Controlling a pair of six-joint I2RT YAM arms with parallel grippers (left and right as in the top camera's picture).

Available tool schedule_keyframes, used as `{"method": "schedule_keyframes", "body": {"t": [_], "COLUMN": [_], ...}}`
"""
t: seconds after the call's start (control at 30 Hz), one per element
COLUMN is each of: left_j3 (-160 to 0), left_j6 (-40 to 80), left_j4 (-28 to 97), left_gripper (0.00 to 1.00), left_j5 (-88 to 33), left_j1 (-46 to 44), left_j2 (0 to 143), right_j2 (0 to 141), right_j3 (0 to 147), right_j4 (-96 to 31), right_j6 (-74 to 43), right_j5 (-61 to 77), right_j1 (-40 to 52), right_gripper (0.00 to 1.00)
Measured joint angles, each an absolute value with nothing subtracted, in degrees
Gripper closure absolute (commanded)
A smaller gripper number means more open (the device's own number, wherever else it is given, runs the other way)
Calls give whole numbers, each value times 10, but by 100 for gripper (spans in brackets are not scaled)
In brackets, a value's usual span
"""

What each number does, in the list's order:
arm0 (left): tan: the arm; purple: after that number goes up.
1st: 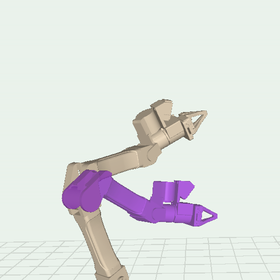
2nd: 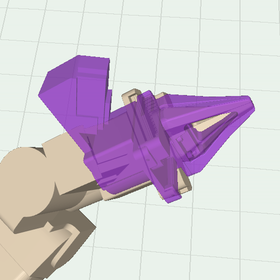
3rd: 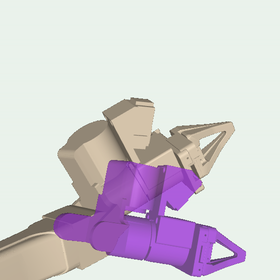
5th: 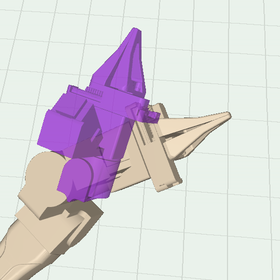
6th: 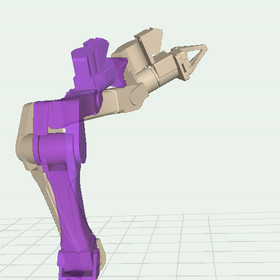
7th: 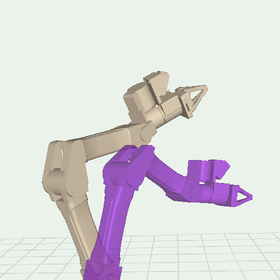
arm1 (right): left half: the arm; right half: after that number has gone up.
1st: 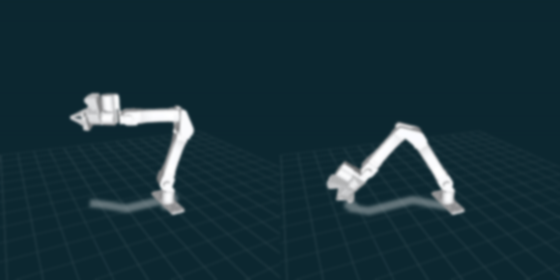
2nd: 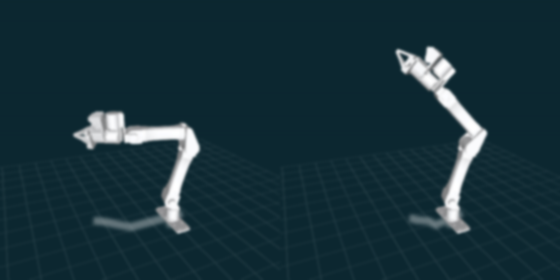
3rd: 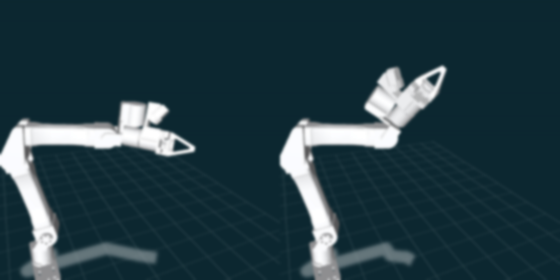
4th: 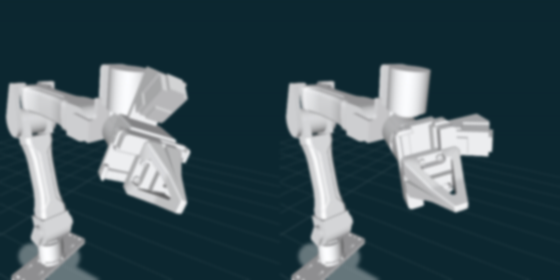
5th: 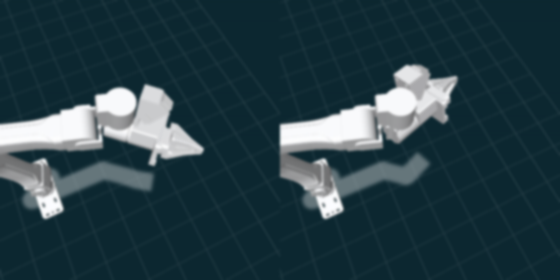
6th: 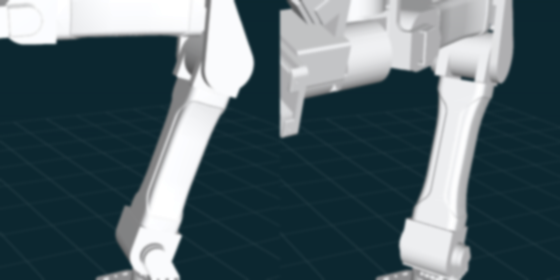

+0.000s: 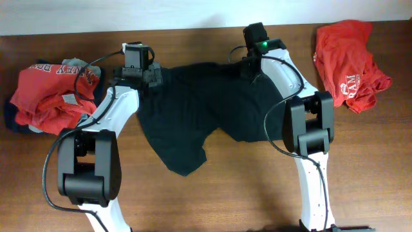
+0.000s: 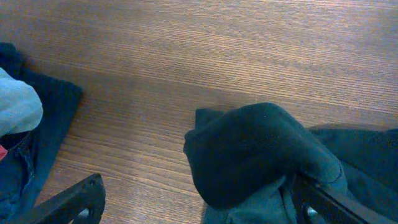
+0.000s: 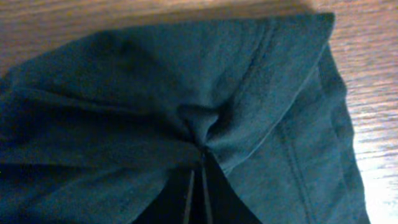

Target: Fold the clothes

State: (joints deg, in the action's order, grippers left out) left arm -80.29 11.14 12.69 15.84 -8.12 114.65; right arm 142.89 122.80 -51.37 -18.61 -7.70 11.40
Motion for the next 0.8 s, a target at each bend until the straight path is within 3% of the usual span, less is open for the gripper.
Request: {"method": "schedule_keyframes", "body": {"t": [0.23,0.67,0.7,0.8], "left_j3": [-803,-803,-803,-803], "left_j6": [111,111,111,112], "left_j4": [127,127,127,127], "left_gripper": [7,8,8,8], "left_j5": [158,158,158,158], "left_j1": [-81,-81,-81,-81], "left_j2": [1146,1147,1147,1147], "right_j2": [1429,1429,1429,1437], "right_j3": [1275,1287,1287,1289], "right_j4": [-486,-307,-297,-274], "right_j6": [-180,-160,-160,-160], "right_j5": [-82,-89,-89,-91], "right_j1": [98,36,35,35], "right_gripper": [96,96,85,39]}}
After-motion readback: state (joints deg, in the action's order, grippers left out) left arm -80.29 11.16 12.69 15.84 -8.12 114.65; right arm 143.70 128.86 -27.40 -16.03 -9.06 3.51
